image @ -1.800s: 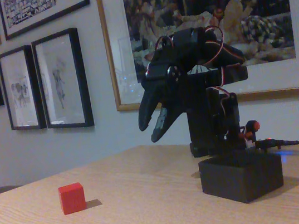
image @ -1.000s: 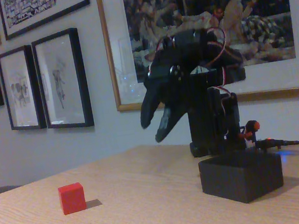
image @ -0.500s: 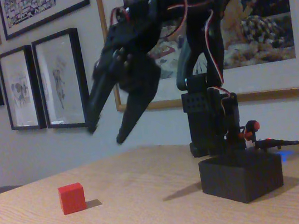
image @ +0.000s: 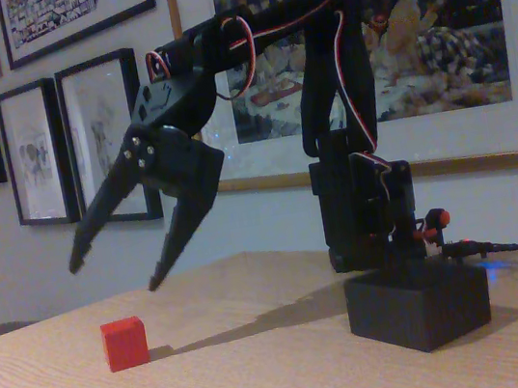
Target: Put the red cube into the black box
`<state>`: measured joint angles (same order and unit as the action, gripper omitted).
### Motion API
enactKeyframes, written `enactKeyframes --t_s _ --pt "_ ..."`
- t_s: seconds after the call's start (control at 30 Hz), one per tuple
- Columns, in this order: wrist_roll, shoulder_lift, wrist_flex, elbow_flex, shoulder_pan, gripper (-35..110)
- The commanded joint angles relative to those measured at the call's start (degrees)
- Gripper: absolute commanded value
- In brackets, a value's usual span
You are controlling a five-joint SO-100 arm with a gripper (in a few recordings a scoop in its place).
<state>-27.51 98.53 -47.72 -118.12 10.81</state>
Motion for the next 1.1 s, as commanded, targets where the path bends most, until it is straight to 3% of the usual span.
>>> enactKeyframes --t_s 0.0,1.07 --pt "-1.32 -0.7 -0.79 0.97 0.88 30" --pt "0.44 -10.9 1.58 1.49 1.58 28"
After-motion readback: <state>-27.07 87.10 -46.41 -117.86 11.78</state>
